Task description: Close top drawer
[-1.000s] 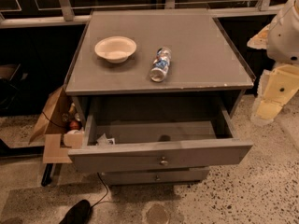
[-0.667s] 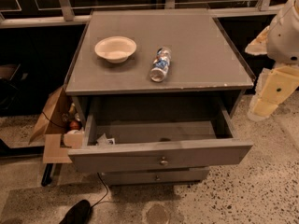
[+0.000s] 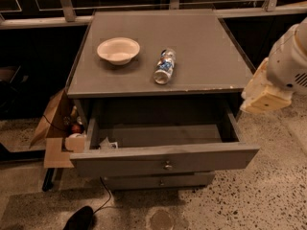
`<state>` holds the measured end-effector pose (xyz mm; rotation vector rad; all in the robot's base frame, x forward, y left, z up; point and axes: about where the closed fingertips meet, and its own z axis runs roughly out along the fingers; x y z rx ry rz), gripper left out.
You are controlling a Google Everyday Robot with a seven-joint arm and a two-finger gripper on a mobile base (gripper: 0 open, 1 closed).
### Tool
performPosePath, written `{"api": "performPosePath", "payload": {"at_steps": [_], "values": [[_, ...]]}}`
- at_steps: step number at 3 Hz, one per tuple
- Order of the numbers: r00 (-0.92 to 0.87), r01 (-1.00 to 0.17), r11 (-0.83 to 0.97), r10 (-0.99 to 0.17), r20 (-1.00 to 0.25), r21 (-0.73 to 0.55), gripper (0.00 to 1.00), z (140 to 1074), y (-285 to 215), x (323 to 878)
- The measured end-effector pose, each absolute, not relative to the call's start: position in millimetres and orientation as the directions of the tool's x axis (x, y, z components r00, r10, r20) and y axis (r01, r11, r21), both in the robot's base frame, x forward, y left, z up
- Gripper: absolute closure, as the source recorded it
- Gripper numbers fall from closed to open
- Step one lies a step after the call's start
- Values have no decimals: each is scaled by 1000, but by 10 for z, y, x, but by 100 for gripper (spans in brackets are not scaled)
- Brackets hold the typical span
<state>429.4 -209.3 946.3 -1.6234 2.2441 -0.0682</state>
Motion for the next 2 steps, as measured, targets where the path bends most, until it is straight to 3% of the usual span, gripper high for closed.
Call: {"api": "performPosePath", "payload": {"at_steps": [1,2], "values": [[-299,-887,394,-888,-350,-242,85,9093,-1940,4245],[-310,-872,439,-838,-449,-218,100,8651,-1741,4244]]}}
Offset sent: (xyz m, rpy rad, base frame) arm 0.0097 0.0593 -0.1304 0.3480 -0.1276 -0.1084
